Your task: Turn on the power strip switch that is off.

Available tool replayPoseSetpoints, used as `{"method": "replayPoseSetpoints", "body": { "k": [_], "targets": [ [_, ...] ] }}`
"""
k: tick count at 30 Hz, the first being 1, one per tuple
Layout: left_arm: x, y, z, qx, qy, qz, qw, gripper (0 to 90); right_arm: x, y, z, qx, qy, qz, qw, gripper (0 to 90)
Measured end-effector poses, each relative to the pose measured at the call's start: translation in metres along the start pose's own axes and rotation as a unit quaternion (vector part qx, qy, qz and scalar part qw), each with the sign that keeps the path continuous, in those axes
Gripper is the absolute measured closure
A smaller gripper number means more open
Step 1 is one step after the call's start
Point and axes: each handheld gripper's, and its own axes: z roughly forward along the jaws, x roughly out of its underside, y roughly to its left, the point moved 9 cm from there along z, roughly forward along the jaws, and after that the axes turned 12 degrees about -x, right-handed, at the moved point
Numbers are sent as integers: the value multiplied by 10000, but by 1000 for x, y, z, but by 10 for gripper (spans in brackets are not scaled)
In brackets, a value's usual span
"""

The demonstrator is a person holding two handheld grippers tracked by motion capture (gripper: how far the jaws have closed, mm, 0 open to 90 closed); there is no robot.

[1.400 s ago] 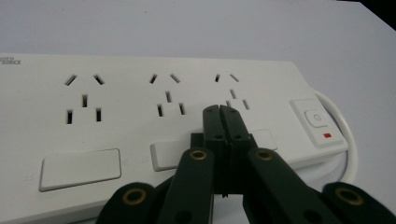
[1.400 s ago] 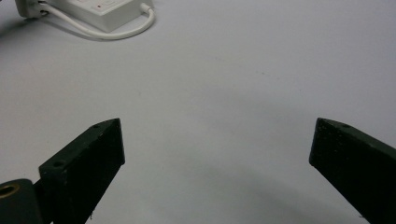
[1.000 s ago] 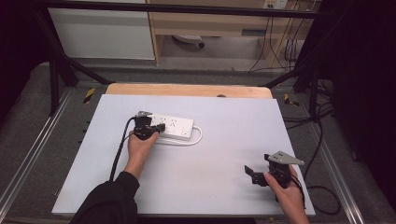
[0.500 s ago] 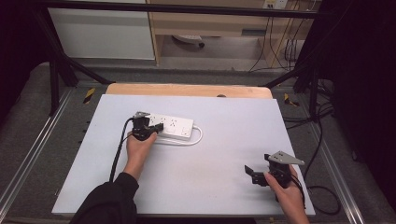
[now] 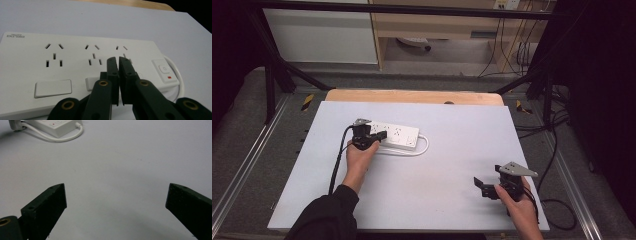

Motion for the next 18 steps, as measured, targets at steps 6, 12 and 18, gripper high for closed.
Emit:
{"method": "replayPoseSetpoints", "body": {
  "k": [6,12,18],
  "targets": [
    [1,-1,-1,-8,9,45,10000,832,0,0,0,-7,-3,-2,10000,38],
    [-2,-1,-3,-20,-60,68,10000,802,0,1,1,-22,13,1,10000,37],
    [-3,-2,-6,-2,-80,91,9999,709,0,1,1,-21,4,-2,10000,37]
  ]
}}
